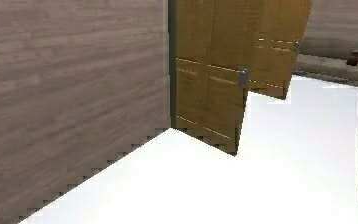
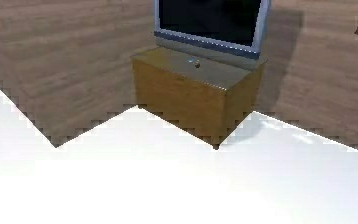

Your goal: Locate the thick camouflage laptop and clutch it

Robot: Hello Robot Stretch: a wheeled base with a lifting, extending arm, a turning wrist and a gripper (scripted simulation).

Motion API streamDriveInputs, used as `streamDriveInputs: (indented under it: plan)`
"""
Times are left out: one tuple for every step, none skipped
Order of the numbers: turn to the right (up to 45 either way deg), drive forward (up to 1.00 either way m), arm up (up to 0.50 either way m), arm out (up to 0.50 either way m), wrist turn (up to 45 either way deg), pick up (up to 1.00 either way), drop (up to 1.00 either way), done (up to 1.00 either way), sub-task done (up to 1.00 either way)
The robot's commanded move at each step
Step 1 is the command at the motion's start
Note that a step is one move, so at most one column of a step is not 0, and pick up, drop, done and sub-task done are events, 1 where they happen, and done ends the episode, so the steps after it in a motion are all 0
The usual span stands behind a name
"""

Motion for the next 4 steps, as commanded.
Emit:
streamDriveInputs:
  plan:
    - [-45.0,0.0,0.0,0.0,0.0,0.0,0.0,0.0,0.0]
    - [0.0,0.3,0.0,0.0,0.0,0.0,0.0,0.0,0.0]
    - [-45.0,0.0,0.0,0.0,0.0,0.0,0.0,0.0,0.0]
    - [-45.0,0.0,0.0,0.0,0.0,0.0,0.0,0.0,0.0]
